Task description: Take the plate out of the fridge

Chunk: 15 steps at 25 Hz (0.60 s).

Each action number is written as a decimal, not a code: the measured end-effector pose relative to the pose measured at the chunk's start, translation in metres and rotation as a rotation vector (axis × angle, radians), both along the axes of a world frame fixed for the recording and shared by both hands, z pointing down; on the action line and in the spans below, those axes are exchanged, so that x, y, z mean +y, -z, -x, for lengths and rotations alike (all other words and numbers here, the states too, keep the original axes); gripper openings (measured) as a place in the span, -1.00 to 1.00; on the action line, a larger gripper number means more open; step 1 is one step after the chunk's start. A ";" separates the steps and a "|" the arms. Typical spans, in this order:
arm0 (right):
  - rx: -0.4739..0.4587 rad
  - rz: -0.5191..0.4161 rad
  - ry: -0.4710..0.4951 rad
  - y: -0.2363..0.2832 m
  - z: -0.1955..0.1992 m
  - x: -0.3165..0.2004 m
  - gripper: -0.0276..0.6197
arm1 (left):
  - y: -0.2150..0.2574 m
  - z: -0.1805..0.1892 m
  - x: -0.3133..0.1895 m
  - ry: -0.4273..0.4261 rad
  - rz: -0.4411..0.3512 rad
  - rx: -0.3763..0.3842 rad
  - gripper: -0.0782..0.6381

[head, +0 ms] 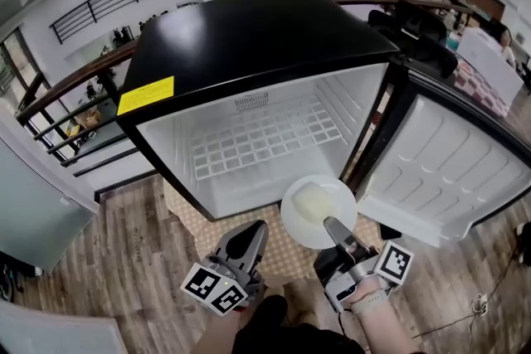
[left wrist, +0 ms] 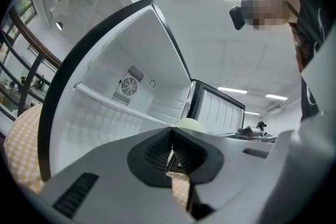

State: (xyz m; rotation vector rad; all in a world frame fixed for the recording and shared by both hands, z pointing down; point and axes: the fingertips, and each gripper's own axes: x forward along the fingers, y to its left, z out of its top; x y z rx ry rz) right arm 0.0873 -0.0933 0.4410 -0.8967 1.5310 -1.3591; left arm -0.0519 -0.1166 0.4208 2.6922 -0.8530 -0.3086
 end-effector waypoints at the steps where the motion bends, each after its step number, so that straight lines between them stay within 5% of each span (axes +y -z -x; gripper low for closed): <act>1: 0.005 0.008 0.009 -0.003 -0.003 0.009 -0.78 | 0.000 -0.002 0.009 0.011 0.002 -0.001 -0.76; 15: 0.014 0.041 0.103 -0.023 -0.033 0.117 -0.78 | -0.001 -0.027 0.123 0.106 0.002 -0.012 -0.76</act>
